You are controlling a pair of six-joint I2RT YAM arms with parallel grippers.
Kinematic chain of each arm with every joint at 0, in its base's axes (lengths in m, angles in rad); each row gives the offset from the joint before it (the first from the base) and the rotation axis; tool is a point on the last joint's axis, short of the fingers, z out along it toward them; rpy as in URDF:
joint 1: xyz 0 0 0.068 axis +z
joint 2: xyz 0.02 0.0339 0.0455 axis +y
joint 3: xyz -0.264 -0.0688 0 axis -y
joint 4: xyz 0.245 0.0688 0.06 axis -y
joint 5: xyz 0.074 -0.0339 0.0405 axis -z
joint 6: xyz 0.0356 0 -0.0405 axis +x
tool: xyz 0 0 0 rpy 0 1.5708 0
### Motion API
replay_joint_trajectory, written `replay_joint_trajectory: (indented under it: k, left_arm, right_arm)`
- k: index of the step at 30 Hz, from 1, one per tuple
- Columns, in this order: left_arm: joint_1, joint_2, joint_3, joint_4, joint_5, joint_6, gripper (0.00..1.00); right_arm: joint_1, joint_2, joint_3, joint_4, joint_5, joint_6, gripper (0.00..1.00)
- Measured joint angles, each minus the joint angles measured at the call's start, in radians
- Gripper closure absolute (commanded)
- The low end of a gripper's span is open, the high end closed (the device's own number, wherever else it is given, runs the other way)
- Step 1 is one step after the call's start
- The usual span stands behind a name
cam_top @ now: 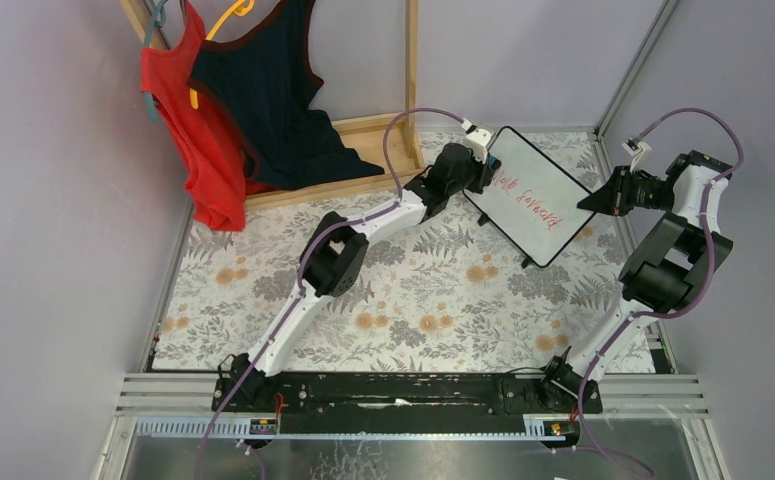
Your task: Erase the whiteboard
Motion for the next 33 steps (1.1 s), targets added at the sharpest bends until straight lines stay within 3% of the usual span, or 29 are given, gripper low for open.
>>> replay_joint_trajectory:
  k: [33]
  left_arm:
    - [-0.046, 0.043, 0.024, 0.029, -0.034, -0.004, 1.00]
  right_arm:
    - [-0.011, 0.000, 0.000, -0.027, 0.003, -0.010, 1.00]
